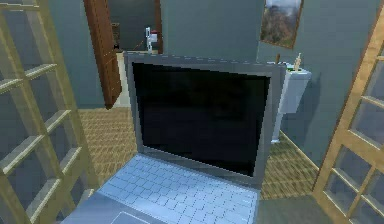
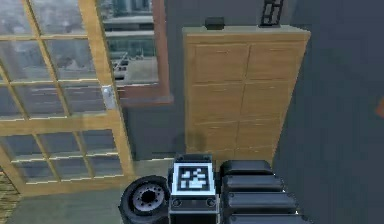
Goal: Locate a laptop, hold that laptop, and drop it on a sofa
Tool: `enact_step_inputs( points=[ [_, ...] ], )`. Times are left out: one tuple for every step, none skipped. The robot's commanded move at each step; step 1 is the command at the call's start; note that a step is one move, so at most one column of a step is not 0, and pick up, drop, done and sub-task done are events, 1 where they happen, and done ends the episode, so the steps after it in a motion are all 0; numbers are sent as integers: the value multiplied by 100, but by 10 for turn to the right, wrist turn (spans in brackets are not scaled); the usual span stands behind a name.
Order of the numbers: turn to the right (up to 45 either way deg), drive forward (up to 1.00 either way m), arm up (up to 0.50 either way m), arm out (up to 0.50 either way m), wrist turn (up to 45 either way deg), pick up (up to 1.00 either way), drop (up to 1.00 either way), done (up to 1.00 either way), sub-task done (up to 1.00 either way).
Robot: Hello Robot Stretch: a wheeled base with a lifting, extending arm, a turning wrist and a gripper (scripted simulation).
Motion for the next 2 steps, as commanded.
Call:
enact_step_inputs(
  points=[
    [-30, 0, 0, 0, 0, 0, 0, 0, 0],
    [0, 100, 0, 0, 0, 0, 0, 0, 0]
  ],
)
